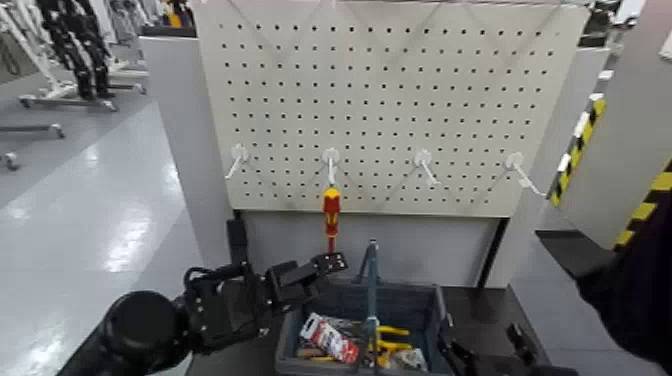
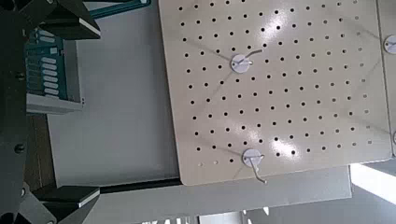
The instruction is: Grasp the handle of the crate.
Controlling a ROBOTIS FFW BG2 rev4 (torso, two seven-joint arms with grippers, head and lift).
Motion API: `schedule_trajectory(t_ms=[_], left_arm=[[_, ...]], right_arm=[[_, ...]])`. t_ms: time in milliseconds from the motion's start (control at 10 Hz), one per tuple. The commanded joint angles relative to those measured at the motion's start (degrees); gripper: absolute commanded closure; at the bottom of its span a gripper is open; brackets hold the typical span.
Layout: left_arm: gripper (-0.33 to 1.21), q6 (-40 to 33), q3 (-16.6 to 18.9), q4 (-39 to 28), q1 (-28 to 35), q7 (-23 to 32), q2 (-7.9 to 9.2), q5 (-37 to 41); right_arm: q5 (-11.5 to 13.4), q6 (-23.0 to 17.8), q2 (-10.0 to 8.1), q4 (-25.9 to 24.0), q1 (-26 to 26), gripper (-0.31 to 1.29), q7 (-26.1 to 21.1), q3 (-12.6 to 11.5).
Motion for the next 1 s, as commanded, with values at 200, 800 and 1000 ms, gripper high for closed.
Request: schedule_trajectory(t_ms=[200, 800, 1000], left_arm=[[0.11, 1.7, -4.7, 10.0, -6.8, -4.2, -0.82, 2.4], [0.11, 2.1, -12.3, 22.8, -14.0, -12.2, -4.16, 6.0], [0.11, 2.3, -14.9, 25.9, -15.5, -15.2, -4.78, 8.0]], right_arm=[[-0.2, -0.1, 0.00, 0.1, -0.2, 0.13, 0.0, 0.3], [-0.7, -0.4, -0.27, 0.9, -1.3, 0.13, 0.0, 1.6], [-0.8, -0.4, -0.35, 1.1, -1.7, 0.13, 0.0, 2.1]])
